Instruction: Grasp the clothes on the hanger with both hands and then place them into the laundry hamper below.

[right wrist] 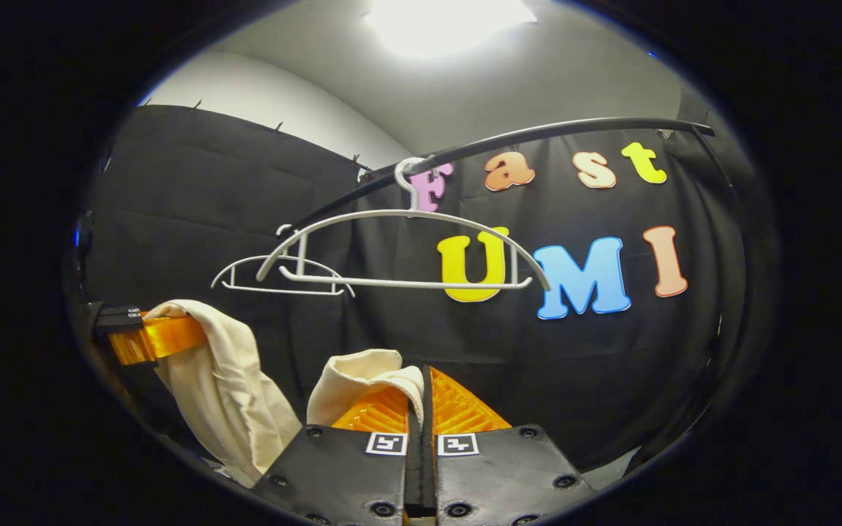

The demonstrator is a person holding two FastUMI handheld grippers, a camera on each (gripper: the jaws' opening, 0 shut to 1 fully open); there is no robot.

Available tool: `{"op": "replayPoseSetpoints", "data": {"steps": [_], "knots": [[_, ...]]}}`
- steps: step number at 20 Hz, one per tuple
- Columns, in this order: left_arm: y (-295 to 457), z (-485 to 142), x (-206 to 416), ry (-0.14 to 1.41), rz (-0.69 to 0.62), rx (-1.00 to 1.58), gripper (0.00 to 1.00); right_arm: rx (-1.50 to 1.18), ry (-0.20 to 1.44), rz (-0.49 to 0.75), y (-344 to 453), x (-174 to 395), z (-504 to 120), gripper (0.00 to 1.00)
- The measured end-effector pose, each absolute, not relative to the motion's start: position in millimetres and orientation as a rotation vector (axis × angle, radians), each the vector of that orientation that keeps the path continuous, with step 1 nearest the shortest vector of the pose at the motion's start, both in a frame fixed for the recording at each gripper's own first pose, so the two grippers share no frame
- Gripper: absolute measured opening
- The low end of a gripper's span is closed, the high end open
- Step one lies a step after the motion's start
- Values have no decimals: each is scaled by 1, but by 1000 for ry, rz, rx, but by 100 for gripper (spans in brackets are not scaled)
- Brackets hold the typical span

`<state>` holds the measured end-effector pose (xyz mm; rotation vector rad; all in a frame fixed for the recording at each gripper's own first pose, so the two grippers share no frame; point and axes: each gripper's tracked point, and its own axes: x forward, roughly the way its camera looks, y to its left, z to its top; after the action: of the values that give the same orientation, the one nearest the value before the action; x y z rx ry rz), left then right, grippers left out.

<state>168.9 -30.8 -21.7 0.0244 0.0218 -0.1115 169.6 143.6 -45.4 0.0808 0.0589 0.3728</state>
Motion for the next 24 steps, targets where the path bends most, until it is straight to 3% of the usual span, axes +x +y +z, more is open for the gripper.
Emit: {"op": "replayPoseSetpoints", "data": {"steps": [9,24], "knots": [[-16,-104,129,125,-165,-15,2,112,177,451,197,106,-103,1],[-10,-365,93,498,-191,18,2,6,512,348,181,47,-316,1]]}}
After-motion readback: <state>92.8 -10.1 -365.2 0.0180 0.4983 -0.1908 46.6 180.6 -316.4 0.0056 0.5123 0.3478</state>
